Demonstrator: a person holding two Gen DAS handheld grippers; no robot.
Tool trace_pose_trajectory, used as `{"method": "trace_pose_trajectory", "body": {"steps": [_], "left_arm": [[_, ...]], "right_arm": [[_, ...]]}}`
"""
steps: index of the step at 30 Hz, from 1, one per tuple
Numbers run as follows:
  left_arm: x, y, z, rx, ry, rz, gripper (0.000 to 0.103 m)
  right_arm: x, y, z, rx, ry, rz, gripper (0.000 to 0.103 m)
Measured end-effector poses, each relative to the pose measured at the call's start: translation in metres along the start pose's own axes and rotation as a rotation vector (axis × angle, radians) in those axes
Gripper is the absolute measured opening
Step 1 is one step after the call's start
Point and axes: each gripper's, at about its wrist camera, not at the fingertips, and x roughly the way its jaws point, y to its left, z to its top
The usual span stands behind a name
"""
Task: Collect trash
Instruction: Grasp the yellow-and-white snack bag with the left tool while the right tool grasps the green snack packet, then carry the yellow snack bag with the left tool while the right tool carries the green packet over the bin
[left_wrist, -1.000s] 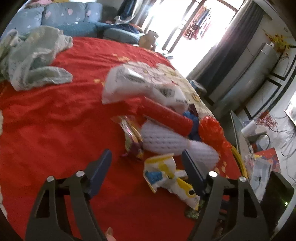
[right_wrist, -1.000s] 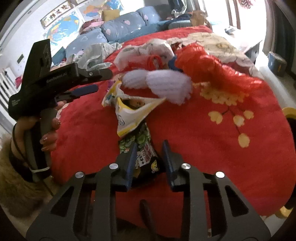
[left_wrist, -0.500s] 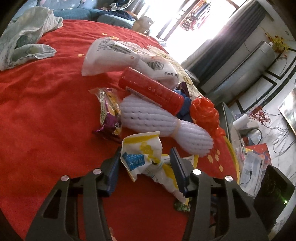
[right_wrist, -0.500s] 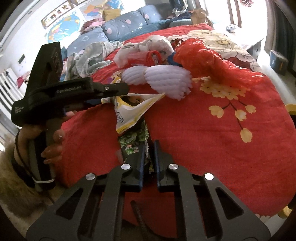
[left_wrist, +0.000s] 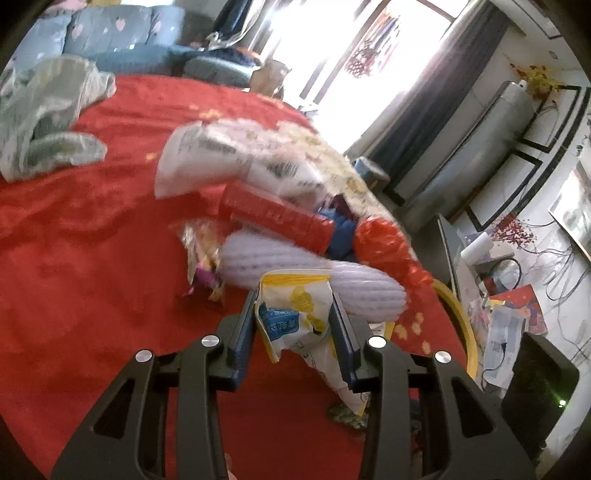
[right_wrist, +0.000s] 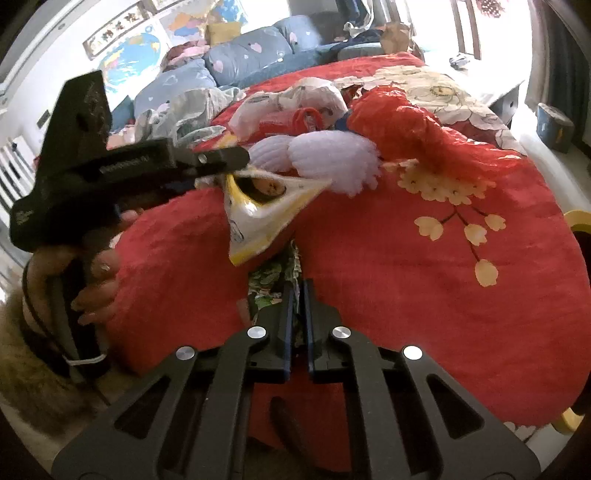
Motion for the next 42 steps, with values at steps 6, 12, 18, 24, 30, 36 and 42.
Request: {"method": "trace_pose_trajectory", "body": {"steps": [6, 12, 18, 24, 30, 36, 42], "left_arm": [[-0.017, -0.01, 0.009, 0.023, -0.049, -0.015, 0.036], [-0.034, -0.017, 0.017, 0.028, -0.095, -0.039, 0.036], [-0.043, -0.025, 0.019, 0.04, -0.119, -0.061, 0.036], [-0.048, -0.035, 0.02, 0.059, -0.129, -0.079, 0.036], [-0.049, -0.047, 0.019, 0.09, -0.13, -0.098, 0.036], [-0.046, -0.06, 0.017, 0.12, -0.121, -0.116, 0.036], [-0.041, -0.071, 0.015, 0.146, -0.112, -0.128, 0.036]], "right_arm": [[-0.01, 0.0, 0.004, 0.0, -0.032, -0.005, 0.001], [-0.024, -0.007, 0.011, 0.017, -0.088, -0.021, 0.001], [-0.041, -0.017, 0.018, 0.045, -0.15, -0.037, 0.001], [-0.056, -0.028, 0.024, 0.071, -0.205, -0.064, 0.001], [-0.069, -0.04, 0.027, 0.1, -0.247, -0.092, 0.001], [-0.079, -0.053, 0.029, 0.125, -0.28, -0.119, 0.001], [-0.09, -0.068, 0.03, 0.156, -0.311, -0.14, 0.001]]}}
